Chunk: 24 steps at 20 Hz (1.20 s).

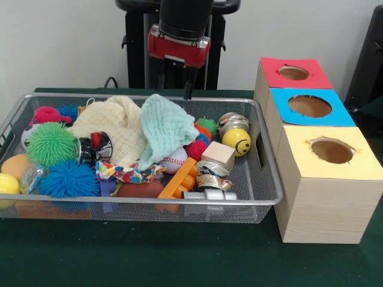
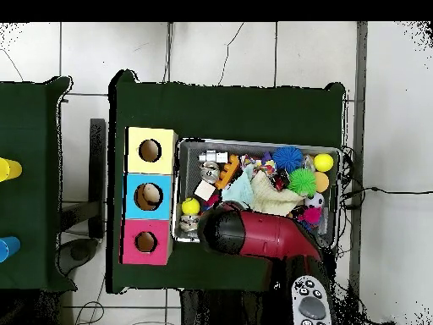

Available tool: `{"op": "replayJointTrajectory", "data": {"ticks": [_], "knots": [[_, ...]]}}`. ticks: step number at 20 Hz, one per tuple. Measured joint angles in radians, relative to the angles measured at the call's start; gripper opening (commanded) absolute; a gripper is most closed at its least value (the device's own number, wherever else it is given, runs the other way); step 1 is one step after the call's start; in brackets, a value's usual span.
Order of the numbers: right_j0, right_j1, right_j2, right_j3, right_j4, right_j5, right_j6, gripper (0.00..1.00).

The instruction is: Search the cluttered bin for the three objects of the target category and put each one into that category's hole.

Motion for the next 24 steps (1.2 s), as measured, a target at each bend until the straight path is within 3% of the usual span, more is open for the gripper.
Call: {"op": "replayJointTrajectory", "data": {"ticks": [10, 13, 22, 24], "knots": [[0.042, -0.002, 0.019, 0.001, 0.000, -0.006, 0.000, 1.00], [0.064, 0.010, 0.037, 0.001, -0.005, -0.064, 0.000, 1.00], [0.063, 0.068, 0.114, 0.002, -0.088, -0.377, 0.000, 1.00], [0.060, 0.076, 0.121, -0.001, -0.096, -0.388, 0.000, 1.00]]}}
